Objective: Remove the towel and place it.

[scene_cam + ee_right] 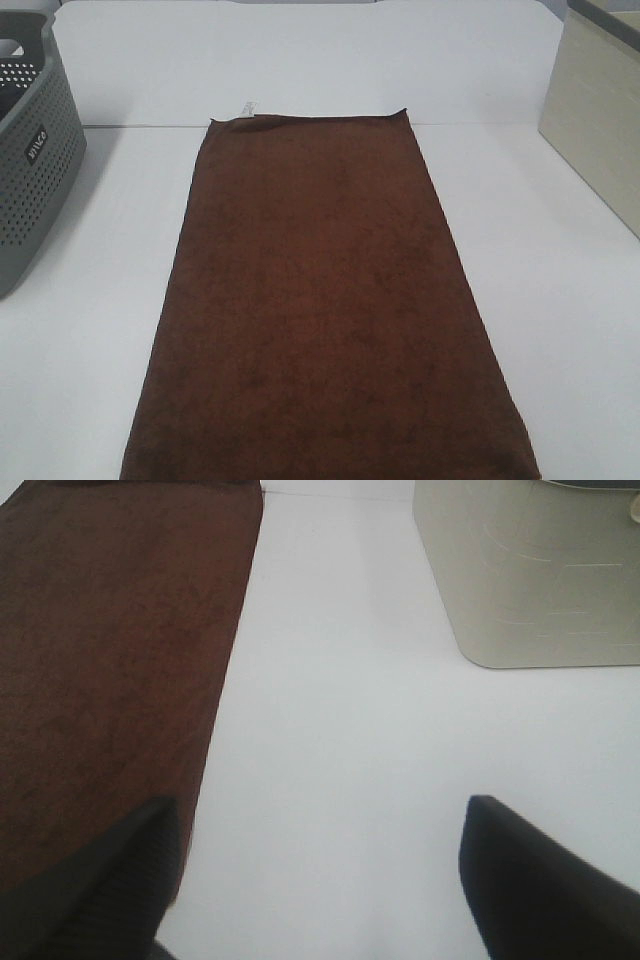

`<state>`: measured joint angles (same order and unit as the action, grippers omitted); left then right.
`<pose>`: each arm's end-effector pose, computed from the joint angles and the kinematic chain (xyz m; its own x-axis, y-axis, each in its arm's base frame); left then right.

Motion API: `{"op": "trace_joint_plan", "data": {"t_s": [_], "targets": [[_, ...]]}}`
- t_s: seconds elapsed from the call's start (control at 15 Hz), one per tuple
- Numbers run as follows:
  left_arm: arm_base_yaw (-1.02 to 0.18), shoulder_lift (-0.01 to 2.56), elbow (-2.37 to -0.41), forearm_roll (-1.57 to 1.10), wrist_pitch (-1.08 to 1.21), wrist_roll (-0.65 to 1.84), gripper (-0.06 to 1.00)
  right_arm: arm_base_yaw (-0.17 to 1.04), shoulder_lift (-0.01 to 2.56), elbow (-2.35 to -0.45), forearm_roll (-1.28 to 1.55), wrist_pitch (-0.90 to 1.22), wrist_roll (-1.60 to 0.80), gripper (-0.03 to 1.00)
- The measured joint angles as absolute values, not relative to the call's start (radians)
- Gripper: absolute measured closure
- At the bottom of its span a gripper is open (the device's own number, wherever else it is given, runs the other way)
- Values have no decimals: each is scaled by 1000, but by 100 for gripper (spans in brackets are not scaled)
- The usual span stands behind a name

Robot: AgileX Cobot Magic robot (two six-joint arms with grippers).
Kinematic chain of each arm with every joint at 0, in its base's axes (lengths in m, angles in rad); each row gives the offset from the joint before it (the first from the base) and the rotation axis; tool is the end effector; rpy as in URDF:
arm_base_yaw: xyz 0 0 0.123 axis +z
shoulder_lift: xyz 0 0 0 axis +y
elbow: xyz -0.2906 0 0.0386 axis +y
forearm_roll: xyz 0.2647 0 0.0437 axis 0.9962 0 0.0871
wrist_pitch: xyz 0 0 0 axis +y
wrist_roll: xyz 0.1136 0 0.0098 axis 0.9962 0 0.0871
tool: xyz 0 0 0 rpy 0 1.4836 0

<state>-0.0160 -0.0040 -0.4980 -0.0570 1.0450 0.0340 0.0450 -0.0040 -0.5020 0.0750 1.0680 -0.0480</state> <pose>0.0224 -0.0060 0.2759 -0.4392 0.0124 -0.8983 0.0626 0.9979 -0.0168 0.0204 0.0084 0.2749 -0.4544 -0.0323 -0.8902 -0.1086 0.9939 0.0194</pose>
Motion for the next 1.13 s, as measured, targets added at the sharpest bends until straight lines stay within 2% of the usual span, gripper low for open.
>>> {"op": "trace_joint_plan", "data": {"t_s": [1.13], "targets": [[-16,-4,-498,-83,1045,86,13,45,-4,-502,75,1067,-48,22]]}}
